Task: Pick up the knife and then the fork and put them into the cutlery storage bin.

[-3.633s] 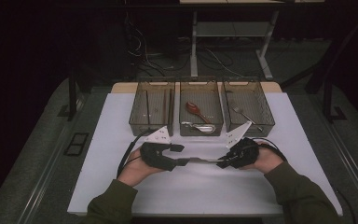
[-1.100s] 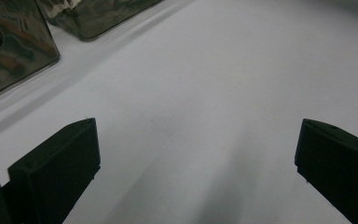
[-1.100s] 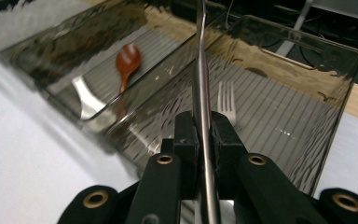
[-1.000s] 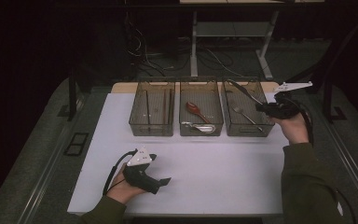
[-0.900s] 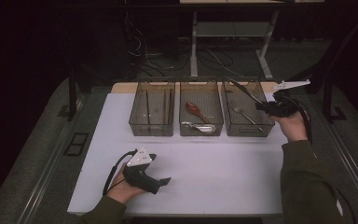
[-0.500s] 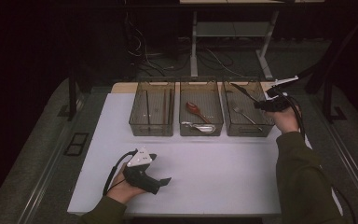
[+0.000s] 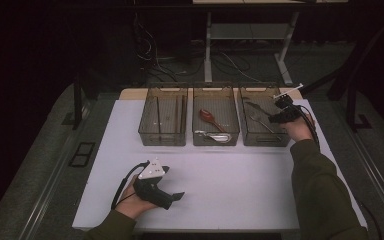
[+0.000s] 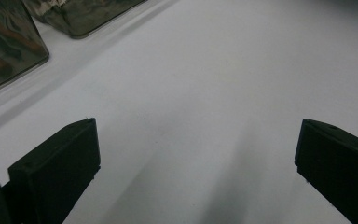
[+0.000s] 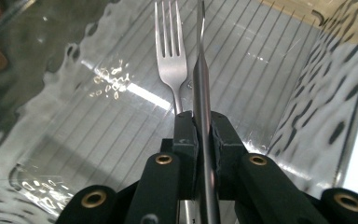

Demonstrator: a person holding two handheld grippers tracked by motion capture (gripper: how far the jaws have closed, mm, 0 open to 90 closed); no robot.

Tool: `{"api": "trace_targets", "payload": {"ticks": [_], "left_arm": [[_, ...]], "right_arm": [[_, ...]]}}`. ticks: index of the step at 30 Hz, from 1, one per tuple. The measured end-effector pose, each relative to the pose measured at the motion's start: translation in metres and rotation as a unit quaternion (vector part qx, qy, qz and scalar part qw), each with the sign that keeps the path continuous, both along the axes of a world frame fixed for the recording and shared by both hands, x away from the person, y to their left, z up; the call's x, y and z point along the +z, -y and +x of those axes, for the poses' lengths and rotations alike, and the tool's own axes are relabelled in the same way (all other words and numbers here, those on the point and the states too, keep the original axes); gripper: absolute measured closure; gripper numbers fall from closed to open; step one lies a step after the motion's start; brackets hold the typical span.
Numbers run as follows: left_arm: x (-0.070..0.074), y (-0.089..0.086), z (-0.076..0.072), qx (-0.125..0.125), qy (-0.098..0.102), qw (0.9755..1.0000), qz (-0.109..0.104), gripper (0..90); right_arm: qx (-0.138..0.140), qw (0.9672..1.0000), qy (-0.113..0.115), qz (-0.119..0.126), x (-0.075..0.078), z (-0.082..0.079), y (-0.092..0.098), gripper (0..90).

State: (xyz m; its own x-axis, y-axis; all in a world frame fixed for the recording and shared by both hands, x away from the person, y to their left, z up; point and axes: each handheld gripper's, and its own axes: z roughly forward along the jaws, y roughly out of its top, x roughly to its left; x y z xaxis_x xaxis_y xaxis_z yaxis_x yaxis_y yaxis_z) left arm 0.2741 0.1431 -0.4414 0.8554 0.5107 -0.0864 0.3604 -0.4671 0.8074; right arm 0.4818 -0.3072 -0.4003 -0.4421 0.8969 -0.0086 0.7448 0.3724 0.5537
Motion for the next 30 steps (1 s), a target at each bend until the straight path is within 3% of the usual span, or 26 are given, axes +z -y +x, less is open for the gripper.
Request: {"api": "trace_targets", "payload": {"ticks": [2,4,7,13,19,23,26,30], "left_arm": [[0.000,0.000,0.000,-0.001,0.000,1.0000,0.001,0.0],[0.000,0.000,0.000,-0.002,0.001,1.0000,0.002,0.0],[0.000,0.000,0.000,-0.002,0.000,1.0000,0.002,0.0],[-0.001,0.000,0.000,-0.001,-0.001,1.0000,0.003,0.0],[-0.001,-0.001,0.000,0.001,-0.003,1.0000,0.003,0.0],[-0.001,-0.003,0.002,0.006,-0.004,1.0000,0.004,0.0],[-0.001,-0.005,0.003,0.009,-0.005,0.9999,0.005,0.0],[0.000,-0.008,0.005,0.014,-0.005,0.9999,0.003,0.0]], "right_arm": [[0.001,1.0000,-0.004,-0.002,0.000,0.001,-0.002,79.1],[0.000,1.0000,0.007,0.002,0.001,0.001,-0.002,75.1],[0.002,0.9999,0.009,0.011,0.003,0.001,-0.001,63.2],[-0.010,0.9987,0.038,0.032,0.008,0.000,0.004,45.0],[-0.017,0.9947,0.055,0.086,0.017,-0.007,0.009,30.3],[-0.007,0.9910,0.072,0.113,0.021,-0.013,0.009,18.6],[-0.004,0.9891,0.093,0.114,0.024,-0.019,0.008,17.3],[0.007,0.9860,0.104,0.130,0.028,-0.029,0.008,16.7]]}}
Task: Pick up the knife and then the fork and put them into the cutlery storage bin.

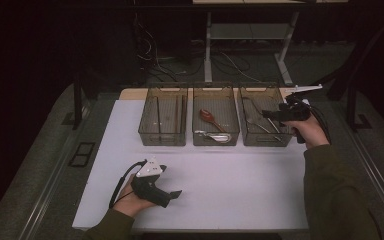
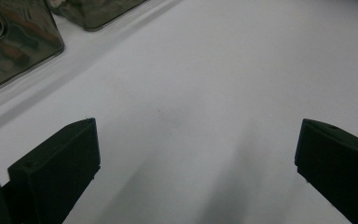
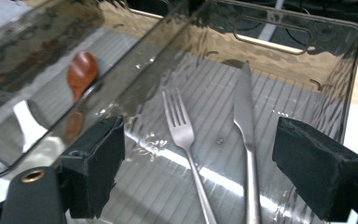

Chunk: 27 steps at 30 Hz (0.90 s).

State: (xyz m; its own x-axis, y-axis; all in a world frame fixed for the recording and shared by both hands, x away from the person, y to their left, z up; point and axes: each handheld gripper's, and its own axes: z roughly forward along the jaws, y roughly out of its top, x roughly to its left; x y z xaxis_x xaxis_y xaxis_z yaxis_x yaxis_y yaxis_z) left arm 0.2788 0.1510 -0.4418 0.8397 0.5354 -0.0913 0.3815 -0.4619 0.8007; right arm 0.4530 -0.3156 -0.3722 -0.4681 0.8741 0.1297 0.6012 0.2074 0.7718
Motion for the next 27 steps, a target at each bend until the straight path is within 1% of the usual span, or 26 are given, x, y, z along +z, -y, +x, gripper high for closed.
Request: {"api": "trace_targets", "payload": {"ticks": [2,7,10,14,16,17,18,20,25,27], "left_arm": [[0.000,-0.001,0.001,0.002,0.000,1.0000,-0.003,0.0],[0.000,-0.003,0.003,0.001,0.006,1.0000,-0.003,0.0],[-0.001,-0.007,0.004,0.003,0.003,1.0000,-0.006,0.0],[0.000,-0.008,0.003,0.003,0.004,0.9999,-0.010,0.0],[0.000,-0.008,0.003,0.002,0.004,1.0000,-0.009,0.0],[0.000,-0.008,0.004,0.002,0.003,0.9999,-0.010,0.0],[0.000,-0.008,0.004,0.002,0.003,0.9999,-0.011,0.0],[0.000,-0.008,0.004,0.002,0.002,0.9999,-0.014,0.0],[0.001,-0.009,0.003,0.003,0.002,0.9999,-0.017,0.0],[0.001,-0.010,0.003,0.003,-0.001,0.9998,-0.022,0.0]], "right_arm": [[0.002,1.0000,0.009,0.002,0.002,-0.006,0.000,16.7],[0.017,0.9994,0.020,0.025,0.005,-0.021,-0.002,16.7],[0.023,0.9989,0.027,0.029,0.006,-0.032,-0.004,16.7],[0.035,0.9982,0.033,0.035,0.005,-0.047,-0.006,16.7],[0.041,0.9979,0.039,0.030,0.003,-0.054,-0.007,16.7],[0.042,0.9980,0.036,0.030,0.002,-0.058,-0.008,16.7],[0.044,0.9979,0.039,0.028,0.000,-0.062,-0.008,16.7],[0.048,0.9977,0.036,0.033,-0.003,-0.069,-0.009,16.7],[0.064,0.9967,0.038,0.034,-0.011,-0.086,-0.014,16.7],[0.073,0.9962,0.038,0.028,-0.015,-0.094,-0.017,16.7]]}}
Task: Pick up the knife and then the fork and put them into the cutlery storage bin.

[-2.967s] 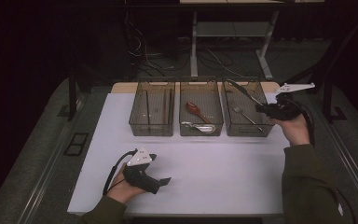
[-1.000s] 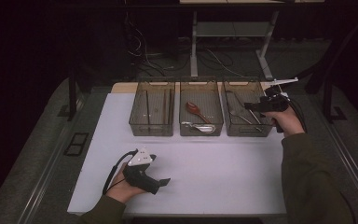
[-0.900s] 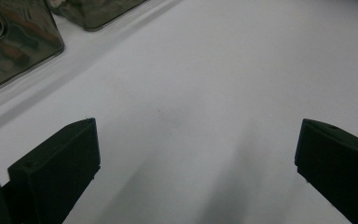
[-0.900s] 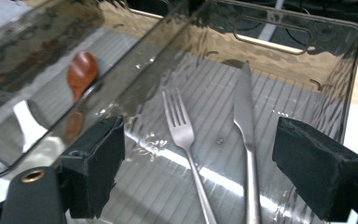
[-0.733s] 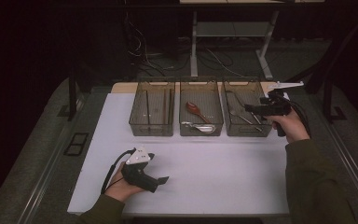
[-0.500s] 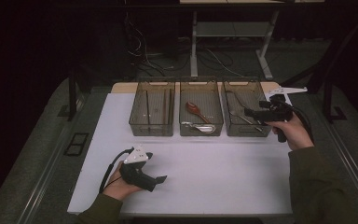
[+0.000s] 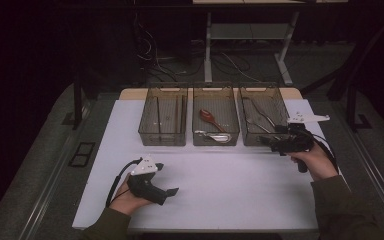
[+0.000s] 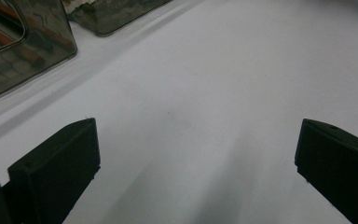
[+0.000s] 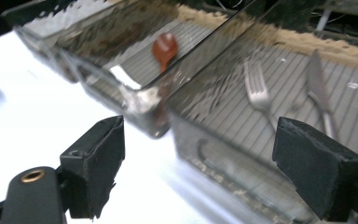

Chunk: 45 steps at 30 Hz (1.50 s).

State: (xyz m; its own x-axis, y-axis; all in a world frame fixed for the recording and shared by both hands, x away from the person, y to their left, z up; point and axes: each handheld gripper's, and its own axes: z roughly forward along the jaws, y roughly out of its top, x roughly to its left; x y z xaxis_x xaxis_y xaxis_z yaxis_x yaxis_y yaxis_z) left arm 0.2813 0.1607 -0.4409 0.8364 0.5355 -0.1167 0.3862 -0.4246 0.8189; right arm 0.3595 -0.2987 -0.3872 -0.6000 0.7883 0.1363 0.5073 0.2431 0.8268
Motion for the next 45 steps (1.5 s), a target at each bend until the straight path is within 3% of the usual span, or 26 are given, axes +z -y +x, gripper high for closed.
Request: {"api": "trace_targets", "payload": {"ticks": [20,29,34,45], "left_arm": [[0.001,-0.001,-0.002,0.000,0.000,1.0000,-0.003,0.0],[0.001,-0.001,-0.003,-0.001,0.000,1.0000,-0.006,0.0],[0.001,-0.001,-0.003,-0.003,0.000,1.0000,-0.003,0.0],[0.000,-0.001,-0.003,-0.002,-0.001,1.0000,-0.002,0.0]], "right_arm": [[0.040,0.9991,-0.001,-0.010,-0.036,-0.055,-0.009,16.7],[0.059,0.9983,-0.001,-0.002,-0.050,-0.077,-0.007,16.7],[0.068,0.9977,-0.001,0.003,-0.055,-0.086,-0.006,16.7],[0.083,0.9963,-0.002,-0.024,-0.062,-0.095,-0.008,16.7]]}}
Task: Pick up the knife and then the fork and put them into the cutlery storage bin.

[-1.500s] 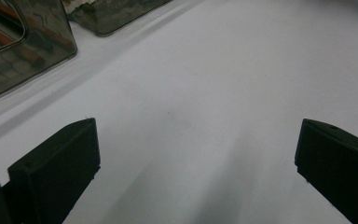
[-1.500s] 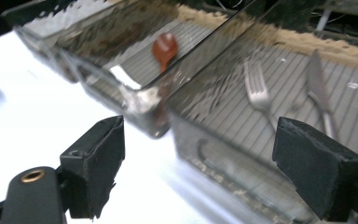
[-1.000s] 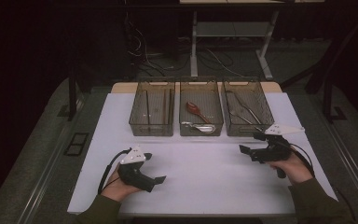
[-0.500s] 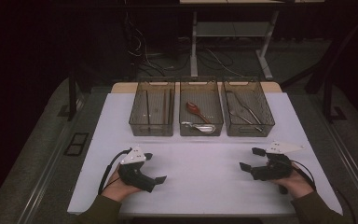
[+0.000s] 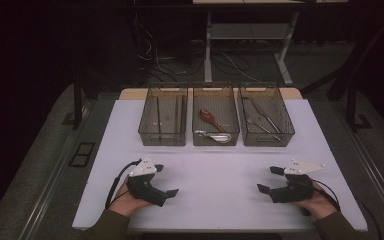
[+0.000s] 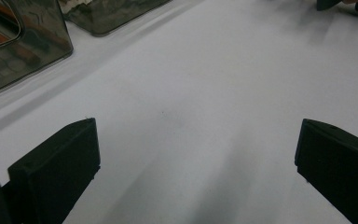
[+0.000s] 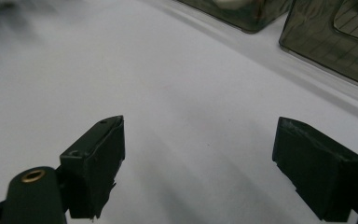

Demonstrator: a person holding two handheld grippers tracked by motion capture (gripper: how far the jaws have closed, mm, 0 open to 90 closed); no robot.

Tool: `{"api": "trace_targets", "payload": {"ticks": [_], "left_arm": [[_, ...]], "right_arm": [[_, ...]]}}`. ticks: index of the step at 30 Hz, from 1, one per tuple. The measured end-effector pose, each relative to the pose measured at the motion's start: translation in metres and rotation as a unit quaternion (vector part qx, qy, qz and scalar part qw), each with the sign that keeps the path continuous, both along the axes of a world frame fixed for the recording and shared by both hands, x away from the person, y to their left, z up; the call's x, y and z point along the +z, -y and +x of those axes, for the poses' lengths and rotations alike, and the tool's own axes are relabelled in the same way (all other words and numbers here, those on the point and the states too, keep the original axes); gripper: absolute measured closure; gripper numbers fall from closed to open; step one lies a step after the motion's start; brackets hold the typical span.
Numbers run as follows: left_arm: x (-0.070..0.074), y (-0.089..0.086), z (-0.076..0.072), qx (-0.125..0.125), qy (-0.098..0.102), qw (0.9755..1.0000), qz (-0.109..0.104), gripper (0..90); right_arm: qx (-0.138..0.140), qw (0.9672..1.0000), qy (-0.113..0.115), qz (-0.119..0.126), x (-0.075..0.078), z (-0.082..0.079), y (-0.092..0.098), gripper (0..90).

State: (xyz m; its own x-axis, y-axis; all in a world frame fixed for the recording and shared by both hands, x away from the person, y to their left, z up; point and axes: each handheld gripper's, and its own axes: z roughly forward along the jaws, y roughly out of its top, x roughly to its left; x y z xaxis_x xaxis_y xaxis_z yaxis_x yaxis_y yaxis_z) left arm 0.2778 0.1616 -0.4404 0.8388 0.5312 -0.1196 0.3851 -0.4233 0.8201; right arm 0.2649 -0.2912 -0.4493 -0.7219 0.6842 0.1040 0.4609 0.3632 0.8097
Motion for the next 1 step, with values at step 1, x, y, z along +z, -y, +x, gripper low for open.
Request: {"api": "trace_targets", "payload": {"ticks": [1], "left_arm": [[-0.0001,0.0002,-0.0001,0.000,0.000,1.0000,0.000,0.0]], "right_arm": [[0.000,1.0000,0.000,-0.001,0.0000,0.0000,-0.0002,16.7]]}}
